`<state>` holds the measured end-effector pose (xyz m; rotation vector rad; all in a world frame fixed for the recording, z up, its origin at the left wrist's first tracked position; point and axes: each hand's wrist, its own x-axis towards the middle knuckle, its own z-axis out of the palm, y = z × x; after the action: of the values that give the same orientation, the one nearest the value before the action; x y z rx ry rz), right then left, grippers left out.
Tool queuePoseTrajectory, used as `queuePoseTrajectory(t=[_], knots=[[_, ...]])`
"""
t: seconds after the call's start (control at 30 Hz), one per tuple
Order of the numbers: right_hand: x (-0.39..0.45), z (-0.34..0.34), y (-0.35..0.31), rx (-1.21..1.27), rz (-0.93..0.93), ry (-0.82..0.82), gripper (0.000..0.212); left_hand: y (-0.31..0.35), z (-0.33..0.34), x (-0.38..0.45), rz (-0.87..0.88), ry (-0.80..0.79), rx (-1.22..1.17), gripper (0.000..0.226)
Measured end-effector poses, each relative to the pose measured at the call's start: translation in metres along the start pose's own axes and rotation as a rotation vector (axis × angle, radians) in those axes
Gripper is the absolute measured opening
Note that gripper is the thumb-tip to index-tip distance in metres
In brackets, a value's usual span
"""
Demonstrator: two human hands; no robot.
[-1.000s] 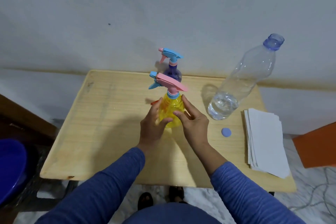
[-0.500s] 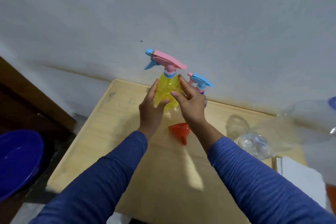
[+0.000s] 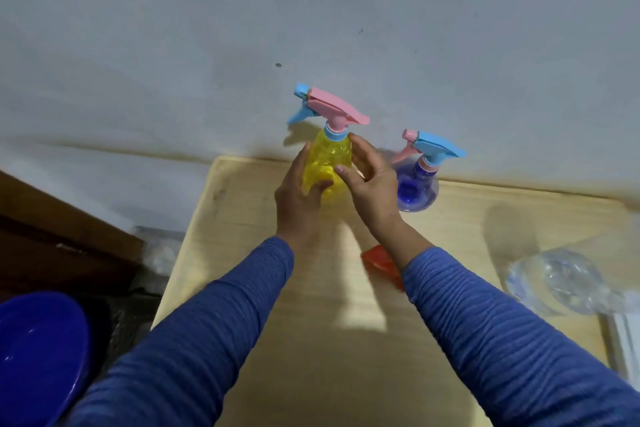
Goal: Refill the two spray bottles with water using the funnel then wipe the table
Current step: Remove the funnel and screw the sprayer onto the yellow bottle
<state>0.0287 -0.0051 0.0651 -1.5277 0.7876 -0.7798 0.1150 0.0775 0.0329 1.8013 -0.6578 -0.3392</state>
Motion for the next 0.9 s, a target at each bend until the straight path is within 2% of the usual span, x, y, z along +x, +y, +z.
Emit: queuePoseTrajectory(t=[0.5,0.67,0.77,0.9], knots=[[0.006,0.007,0.008,-0.139,-0.024,-0.087,0.051,-0.012,-0.011,0.006,-0.007,-0.082,-0.054,0.064],[-0.004,-0.006,-0.005,-0.503,-0.025,-0.097,0.06,-0.006,-0.018,0.007,-0.018,-0.168,0.075,0.075],[-0.008,-0.02,-0.018,-0.694,0.007,-0.127,0.055,-0.001,-0.028,0.007,-0.116,-0.224,0.156,0.086],[-0.007,-0.035,-0.04,-0.985,0.243,-0.235,0.048,0.011,-0.043,0.006,-0.152,-0.322,0.401,0.077]])
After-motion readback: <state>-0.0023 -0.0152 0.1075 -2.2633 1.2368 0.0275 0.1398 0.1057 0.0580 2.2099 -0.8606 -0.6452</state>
